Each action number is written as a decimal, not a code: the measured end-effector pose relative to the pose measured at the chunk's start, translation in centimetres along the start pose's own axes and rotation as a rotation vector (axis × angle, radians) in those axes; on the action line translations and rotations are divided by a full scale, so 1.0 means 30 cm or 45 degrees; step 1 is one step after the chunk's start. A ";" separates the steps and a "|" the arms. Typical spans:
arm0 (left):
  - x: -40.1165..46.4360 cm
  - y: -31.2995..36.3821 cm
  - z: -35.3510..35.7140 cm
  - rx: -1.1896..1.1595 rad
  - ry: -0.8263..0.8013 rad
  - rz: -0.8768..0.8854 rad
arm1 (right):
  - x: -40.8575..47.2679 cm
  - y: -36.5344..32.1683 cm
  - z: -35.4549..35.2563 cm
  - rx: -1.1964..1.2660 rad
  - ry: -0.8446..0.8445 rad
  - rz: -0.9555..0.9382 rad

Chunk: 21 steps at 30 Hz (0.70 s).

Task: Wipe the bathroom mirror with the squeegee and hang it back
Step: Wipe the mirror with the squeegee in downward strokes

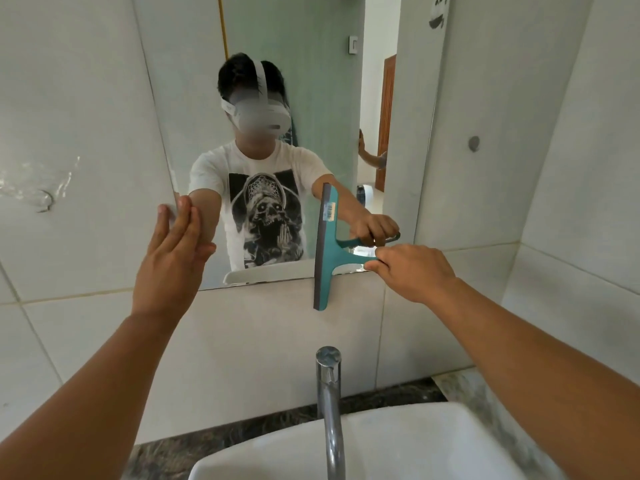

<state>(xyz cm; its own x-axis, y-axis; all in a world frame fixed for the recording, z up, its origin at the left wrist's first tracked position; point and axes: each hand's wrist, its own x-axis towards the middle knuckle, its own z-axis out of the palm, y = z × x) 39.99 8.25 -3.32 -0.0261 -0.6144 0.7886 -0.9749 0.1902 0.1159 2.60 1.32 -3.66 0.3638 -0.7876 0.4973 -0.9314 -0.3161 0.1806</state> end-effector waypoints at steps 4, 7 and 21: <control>0.000 0.005 -0.005 -0.016 0.006 -0.031 | 0.015 0.020 0.005 0.029 0.015 -0.030; 0.001 0.007 -0.006 -0.014 -0.002 -0.034 | 0.021 0.035 0.011 0.037 0.055 -0.060; 0.000 0.004 0.002 -0.046 0.028 -0.060 | -0.019 0.129 0.066 0.113 0.092 0.023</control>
<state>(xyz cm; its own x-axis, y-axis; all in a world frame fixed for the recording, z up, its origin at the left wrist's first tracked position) 39.85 8.24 -3.35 0.0246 -0.6066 0.7946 -0.9662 0.1895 0.1746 -1.17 -0.51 -4.92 0.3419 -0.7544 0.5604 -0.9316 -0.3502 0.0969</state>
